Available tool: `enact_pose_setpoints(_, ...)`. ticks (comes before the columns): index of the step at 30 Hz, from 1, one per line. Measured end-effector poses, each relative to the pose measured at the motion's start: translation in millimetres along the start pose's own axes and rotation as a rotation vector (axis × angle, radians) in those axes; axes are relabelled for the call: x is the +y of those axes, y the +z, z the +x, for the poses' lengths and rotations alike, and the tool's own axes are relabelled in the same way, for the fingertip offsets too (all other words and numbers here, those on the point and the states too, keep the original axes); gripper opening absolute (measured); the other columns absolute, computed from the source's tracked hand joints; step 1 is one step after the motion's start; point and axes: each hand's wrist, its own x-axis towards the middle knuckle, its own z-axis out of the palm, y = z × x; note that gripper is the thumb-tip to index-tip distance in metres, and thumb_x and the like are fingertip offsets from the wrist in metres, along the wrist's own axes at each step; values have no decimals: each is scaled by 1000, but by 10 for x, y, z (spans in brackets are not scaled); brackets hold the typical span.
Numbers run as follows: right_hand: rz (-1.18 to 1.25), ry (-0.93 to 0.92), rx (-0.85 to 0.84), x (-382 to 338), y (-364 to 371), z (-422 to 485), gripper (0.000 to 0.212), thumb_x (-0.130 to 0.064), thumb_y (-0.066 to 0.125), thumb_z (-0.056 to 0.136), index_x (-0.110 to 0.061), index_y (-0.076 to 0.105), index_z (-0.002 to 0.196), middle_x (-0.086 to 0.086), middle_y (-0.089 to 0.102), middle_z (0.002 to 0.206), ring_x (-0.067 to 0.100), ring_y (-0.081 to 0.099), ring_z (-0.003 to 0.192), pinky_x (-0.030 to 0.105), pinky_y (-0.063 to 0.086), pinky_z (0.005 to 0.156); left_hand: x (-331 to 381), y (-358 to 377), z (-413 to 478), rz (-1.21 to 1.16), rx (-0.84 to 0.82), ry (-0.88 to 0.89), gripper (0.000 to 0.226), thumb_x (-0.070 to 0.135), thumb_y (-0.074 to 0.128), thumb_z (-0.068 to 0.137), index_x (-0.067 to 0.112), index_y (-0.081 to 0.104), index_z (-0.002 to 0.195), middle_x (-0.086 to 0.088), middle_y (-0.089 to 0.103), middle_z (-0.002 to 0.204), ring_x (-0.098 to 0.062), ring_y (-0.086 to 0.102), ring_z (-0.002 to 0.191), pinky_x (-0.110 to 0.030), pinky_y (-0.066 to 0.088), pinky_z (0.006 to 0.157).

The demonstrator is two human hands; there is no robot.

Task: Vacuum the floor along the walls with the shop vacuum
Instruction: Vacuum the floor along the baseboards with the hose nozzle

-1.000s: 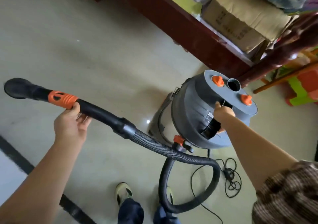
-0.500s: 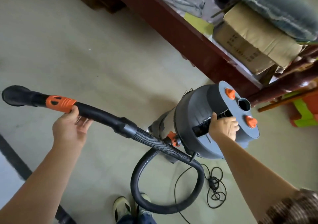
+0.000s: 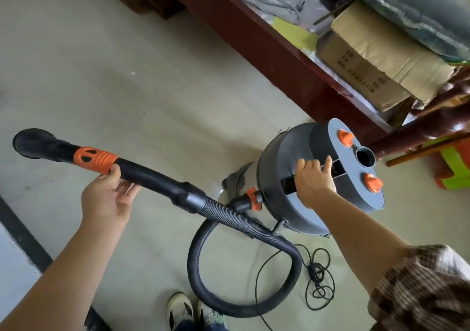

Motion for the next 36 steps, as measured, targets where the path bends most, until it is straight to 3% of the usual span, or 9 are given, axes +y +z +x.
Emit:
enact_pose_setpoints(5, 122, 133, -114, 12, -283, 388, 85, -23, 79, 75, -1, 27, 139, 17, 52, 130, 35, 44, 129, 63, 15, 117, 61, 47, 98, -25, -2, 42, 12, 14, 51, 100, 9, 60, 105, -8, 67, 109, -20, 69, 100, -41, 54, 81)
enact_pose_setpoints(9, 234, 193, -123, -165, -474, 421, 67, -24, 64, 85, -5, 31, 140, 15, 42, 138, 33, 33, 135, 70, 13, 113, 147, 167, 164, -87, 0, 56, 12, 12, 50, 101, 6, 60, 103, -9, 68, 104, -22, 69, 100, -40, 55, 81)
enact_pose_setpoints(11, 354, 9, 70, -432, -575, 326, 58, -22, 60, 84, -7, 40, 136, 11, 40, 138, 31, 29, 135, 65, 10, 115, 209, 209, 183, -85, -12, 57, 13, 12, 49, 101, 7, 60, 104, -8, 68, 104, -21, 69, 99, -38, 55, 82)
enact_pose_setpoints(13, 739, -235, 188, -832, -820, 211, 54, -16, 60, 78, -11, 51, 130, 7, 45, 134, 28, 34, 132, 49, 20, 115, 306, 202, 224, -86, -20, 61, 13, 10, 49, 101, 7, 61, 104, -7, 68, 102, -19, 71, 94, -34, 57, 76)
enact_pose_setpoints(16, 1210, -441, -58, -1472, -1353, 100, 59, -30, 63, 68, -22, 56, 126, 3, 56, 125, 23, 49, 117, 37, 42, 98, 440, 142, 347, -124, -4, 54, 13, 8, 51, 99, 4, 61, 106, -9, 69, 101, -20, 71, 92, -32, 58, 71)
enact_pose_setpoints(20, 1118, -581, -56, -2258, -1832, 267, 60, -36, 76, 75, -24, 52, 129, -3, 58, 114, 21, 56, 105, 36, 46, 91, 644, -121, 714, -169, 14, 25, 12, 8, 53, 98, 3, 61, 105, -10, 71, 94, -25, 70, 93, -37, 59, 76)
enact_pose_setpoints(25, 960, -646, -51, -3179, -2273, 744, 31, -41, 64, 90, -28, 56, 117, -4, 59, 94, 21, 58, 86, 31, 43, 69, 877, -617, 1552, -201, 24, -82, 26, 11, 50, 99, -3, 54, 121, -14, 65, 107, -30, 64, 108, -45, 51, 95)
enact_pose_setpoints(30, 845, -643, -77, -4098, -2473, 1147, 34, -43, 57, 95, -23, 50, 121, -3, 57, 95, 19, 55, 81, 29, 40, 67, 970, -1074, 2365, -307, 64, -228, 14, 9, 50, 99, 0, 60, 105, -12, 72, 87, -24, 72, 80, -36, 55, 70)
enact_pose_setpoints(36, 715, -693, -115, -4893, -2475, 1554, 33, -44, 52, 97, -19, 48, 119, -3, 53, 90, 19, 51, 75, 29, 37, 66, 887, -1524, 3162, -341, 171, -330, 19, 8, 50, 100, -4, 56, 114, -17, 66, 100, -30, 65, 97, -39, 52, 79)
